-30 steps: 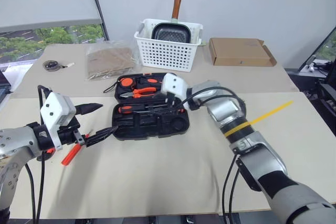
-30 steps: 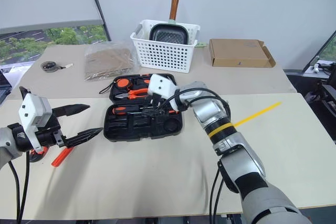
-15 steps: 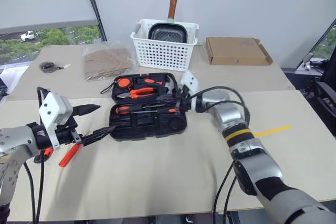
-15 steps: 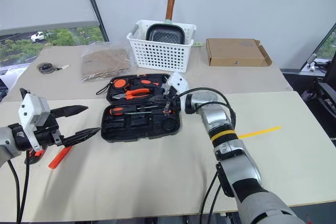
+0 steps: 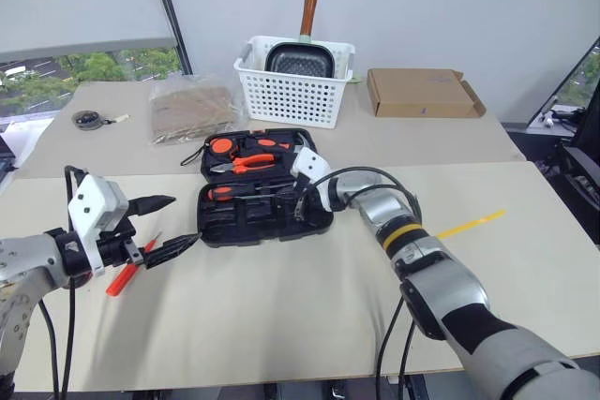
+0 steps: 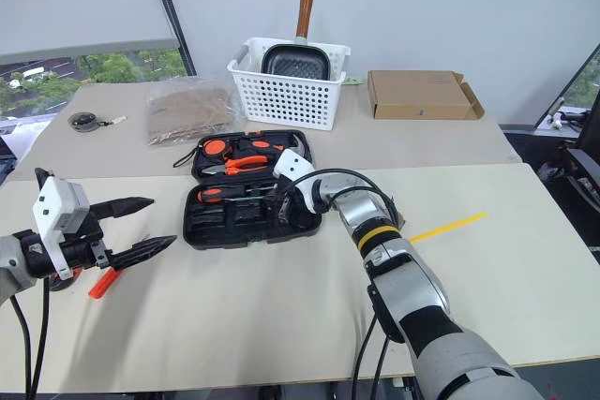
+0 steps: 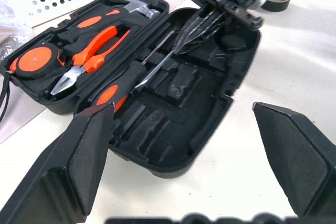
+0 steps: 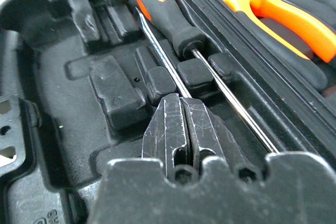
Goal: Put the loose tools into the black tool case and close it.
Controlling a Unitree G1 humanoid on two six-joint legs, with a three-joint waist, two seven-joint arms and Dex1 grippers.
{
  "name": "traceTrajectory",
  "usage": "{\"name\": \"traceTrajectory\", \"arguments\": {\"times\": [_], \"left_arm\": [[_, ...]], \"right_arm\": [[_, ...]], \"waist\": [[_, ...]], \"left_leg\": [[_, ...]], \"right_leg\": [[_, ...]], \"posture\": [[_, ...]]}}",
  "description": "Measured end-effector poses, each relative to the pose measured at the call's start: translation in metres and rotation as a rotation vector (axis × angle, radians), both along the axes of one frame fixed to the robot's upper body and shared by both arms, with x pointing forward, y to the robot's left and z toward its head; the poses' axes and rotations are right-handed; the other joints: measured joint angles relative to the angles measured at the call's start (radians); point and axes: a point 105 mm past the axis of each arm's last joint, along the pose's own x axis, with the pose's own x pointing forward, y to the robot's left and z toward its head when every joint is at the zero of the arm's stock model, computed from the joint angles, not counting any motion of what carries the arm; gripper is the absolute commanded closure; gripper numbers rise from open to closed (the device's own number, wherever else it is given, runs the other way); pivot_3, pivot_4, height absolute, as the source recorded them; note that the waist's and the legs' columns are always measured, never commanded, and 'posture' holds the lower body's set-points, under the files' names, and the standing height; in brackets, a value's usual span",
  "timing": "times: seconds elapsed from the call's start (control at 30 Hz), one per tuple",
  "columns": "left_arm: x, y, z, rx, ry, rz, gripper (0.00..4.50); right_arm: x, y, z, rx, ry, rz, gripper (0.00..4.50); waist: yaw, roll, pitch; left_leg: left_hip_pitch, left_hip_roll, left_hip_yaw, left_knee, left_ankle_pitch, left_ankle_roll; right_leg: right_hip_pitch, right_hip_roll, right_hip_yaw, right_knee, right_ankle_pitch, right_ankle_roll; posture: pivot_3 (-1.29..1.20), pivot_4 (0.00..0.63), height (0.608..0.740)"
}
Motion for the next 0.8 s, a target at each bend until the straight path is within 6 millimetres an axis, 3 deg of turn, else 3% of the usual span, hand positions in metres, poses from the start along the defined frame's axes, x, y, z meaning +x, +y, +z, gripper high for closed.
{"name": "traceTrajectory", "arguments": {"times": [0.2, 0.37, 0.47, 0.6, 0.8], "left_arm": [[-0.004, 0.002, 0.003, -0.002, -0.013, 0.017, 0.00], [-0.005, 0.003, 0.003, 0.000, -0.013, 0.023, 0.00], [-0.004, 0.003, 0.003, 0.000, -0.014, 0.024, 0.00], [-0.004, 0.003, 0.003, 0.000, -0.014, 0.024, 0.00], [-0.004, 0.004, 0.003, 0.000, -0.015, 0.025, 0.00]], "right_arm": [[-0.010, 0.011, 0.017, 0.145, 0.027, 0.098, 4.47], [-0.002, 0.009, 0.037, 0.233, -0.021, 0.067, 4.47], [0.004, 0.004, 0.032, 0.191, -0.029, 0.022, 4.47], [0.008, -0.005, 0.007, 0.083, 0.010, -0.041, 4.47], [0.009, -0.005, 0.000, 0.002, 0.013, -0.051, 4.47]], "waist": [[0.004, 0.000, 0.000], [0.003, 0.000, 0.000], [0.003, -0.001, 0.000], [0.002, -0.001, 0.000], [0.003, -0.001, 0.000]], "left_leg": [[0.000, 0.003, -0.001, 0.000, 0.001, -0.002], [-0.001, 0.005, -0.001, -0.001, 0.002, -0.003], [-0.001, 0.006, -0.001, -0.001, 0.002, -0.002], [-0.002, 0.006, 0.000, -0.001, 0.003, 0.000], [-0.001, 0.006, 0.000, -0.001, 0.002, -0.001]], "right_leg": [[0.000, 0.002, -0.003, 0.001, 0.002, -0.003], [-0.001, 0.004, -0.003, 0.001, 0.002, -0.003], [-0.001, 0.004, -0.003, 0.001, 0.002, -0.003], [-0.002, 0.004, -0.003, 0.000, 0.002, -0.004], [-0.001, 0.004, -0.003, 0.000, 0.002, -0.004]], "posture": [[0.00, 0.150, 0.700], [0.00, 0.150, 0.700], [0.00, 0.150, 0.700], [0.00, 0.150, 0.700], [0.00, 0.150, 0.700]]}}
